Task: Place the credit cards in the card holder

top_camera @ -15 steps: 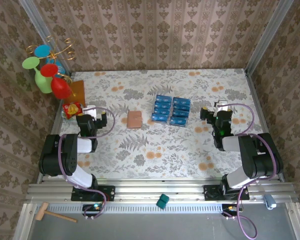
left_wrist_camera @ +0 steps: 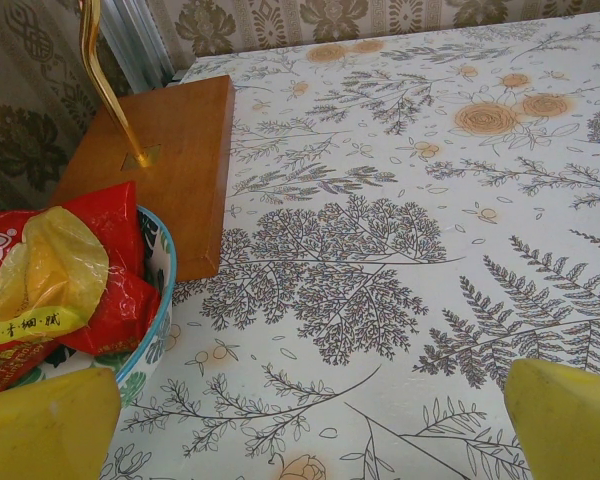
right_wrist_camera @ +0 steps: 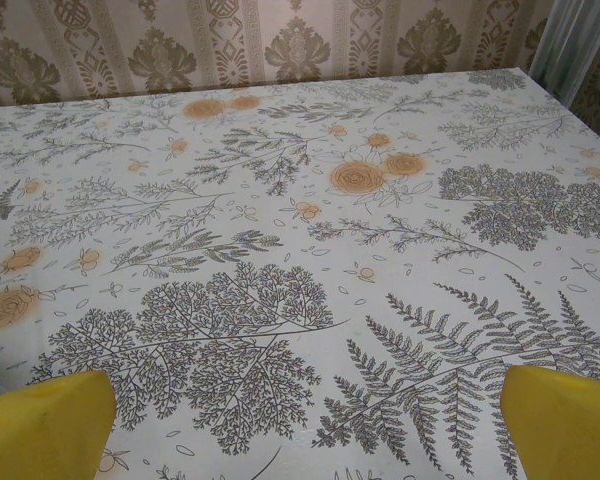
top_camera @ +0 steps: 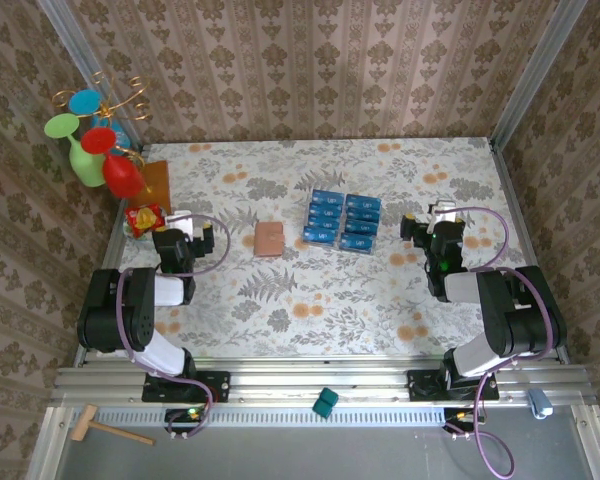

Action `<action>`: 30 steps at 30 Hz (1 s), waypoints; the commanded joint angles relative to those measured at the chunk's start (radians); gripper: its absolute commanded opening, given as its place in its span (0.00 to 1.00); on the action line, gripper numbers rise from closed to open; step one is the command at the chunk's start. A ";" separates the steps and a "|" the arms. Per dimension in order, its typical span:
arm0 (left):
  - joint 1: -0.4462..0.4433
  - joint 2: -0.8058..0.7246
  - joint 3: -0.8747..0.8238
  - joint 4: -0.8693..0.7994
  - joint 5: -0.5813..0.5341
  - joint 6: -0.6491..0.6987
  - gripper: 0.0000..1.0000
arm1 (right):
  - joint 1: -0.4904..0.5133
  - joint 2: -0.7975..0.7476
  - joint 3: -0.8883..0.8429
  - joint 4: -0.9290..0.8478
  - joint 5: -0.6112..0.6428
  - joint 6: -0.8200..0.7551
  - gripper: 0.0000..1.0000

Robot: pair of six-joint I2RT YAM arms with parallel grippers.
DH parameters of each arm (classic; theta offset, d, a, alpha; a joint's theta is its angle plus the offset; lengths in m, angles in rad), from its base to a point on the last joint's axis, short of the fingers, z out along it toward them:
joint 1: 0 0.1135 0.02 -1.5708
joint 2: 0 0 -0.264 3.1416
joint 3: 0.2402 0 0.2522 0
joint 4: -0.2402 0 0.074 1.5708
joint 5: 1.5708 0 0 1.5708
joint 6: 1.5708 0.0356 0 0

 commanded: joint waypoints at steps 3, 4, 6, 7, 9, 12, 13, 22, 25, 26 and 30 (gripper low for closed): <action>-0.001 0.004 0.006 0.020 -0.009 -0.011 1.00 | 0.002 0.009 -0.011 0.004 0.021 -0.017 1.00; 0.000 0.005 0.005 0.019 -0.009 -0.012 1.00 | 0.002 0.009 -0.010 0.004 0.021 -0.017 1.00; -0.001 0.004 0.008 0.019 -0.009 -0.011 1.00 | 0.002 0.010 -0.009 0.004 0.021 -0.017 1.00; 0.000 0.004 0.007 0.020 -0.009 -0.011 1.00 | 0.002 0.010 -0.009 0.003 0.021 -0.017 1.00; -0.001 0.004 0.007 0.018 -0.009 -0.010 1.00 | -0.003 0.011 -0.003 -0.006 0.010 -0.014 1.00; 0.000 0.004 0.006 0.019 -0.009 -0.011 1.00 | -0.011 0.008 -0.009 -0.002 -0.009 -0.011 1.00; 0.000 0.003 0.005 0.023 -0.009 -0.011 1.00 | -0.012 0.007 -0.009 -0.001 -0.008 -0.011 1.00; -0.087 -0.142 0.026 -0.126 -0.113 0.064 1.00 | -0.012 -0.209 0.097 -0.376 0.083 0.040 1.00; -0.108 -0.227 0.109 -0.369 -0.158 0.019 1.00 | -0.016 -0.280 0.203 -0.652 0.134 0.142 1.00; -0.109 -0.253 0.147 -0.477 -0.156 -0.015 1.00 | -0.020 -0.299 0.236 -0.740 0.135 0.189 1.00; -0.128 -0.308 0.291 -0.781 -0.151 -0.168 1.00 | -0.028 -0.369 0.306 -0.940 0.124 0.356 1.00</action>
